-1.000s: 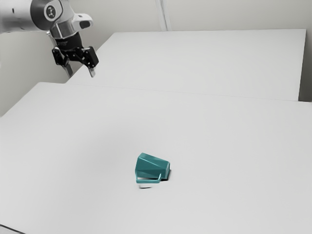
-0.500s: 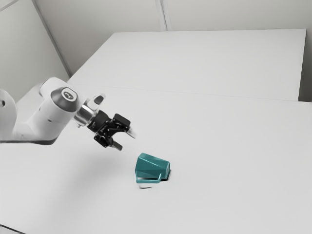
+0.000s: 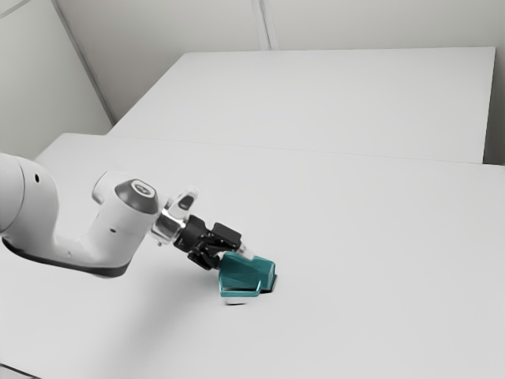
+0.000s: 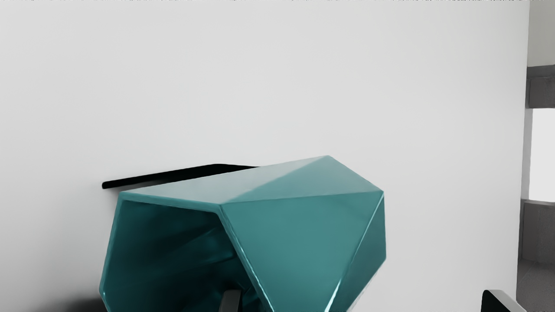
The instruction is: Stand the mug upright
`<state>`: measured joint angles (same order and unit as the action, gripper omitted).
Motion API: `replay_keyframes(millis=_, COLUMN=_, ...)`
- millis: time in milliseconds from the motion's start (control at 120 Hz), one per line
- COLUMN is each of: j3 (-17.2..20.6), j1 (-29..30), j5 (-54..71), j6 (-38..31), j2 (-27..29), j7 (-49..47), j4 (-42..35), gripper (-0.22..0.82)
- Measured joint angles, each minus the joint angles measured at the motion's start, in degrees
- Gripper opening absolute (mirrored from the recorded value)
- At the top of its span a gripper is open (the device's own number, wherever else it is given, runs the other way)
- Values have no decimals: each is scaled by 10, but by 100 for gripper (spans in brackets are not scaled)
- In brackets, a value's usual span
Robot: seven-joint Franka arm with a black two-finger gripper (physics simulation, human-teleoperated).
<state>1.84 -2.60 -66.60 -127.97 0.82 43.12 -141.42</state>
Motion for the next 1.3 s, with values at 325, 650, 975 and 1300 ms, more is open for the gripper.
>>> replay_keyframes(millis=325, j3=-30, j1=91, j5=-97, j6=51, j2=5, j7=96, j4=-26, gripper=59)
replay_keyframes(millis=650, j3=-30, j1=175, j5=-114, j6=65, j2=3, j7=154, j4=-27, gripper=55)
replay_keyframes(millis=975, j3=-30, j1=87, j5=-121, j6=66, j2=1, j7=186, j4=-28, gripper=55)
replay_keyframes(millis=1300, j3=-30, j1=12, j5=-141, j6=64, j2=-8, j7=204, j4=-27, gripper=55)
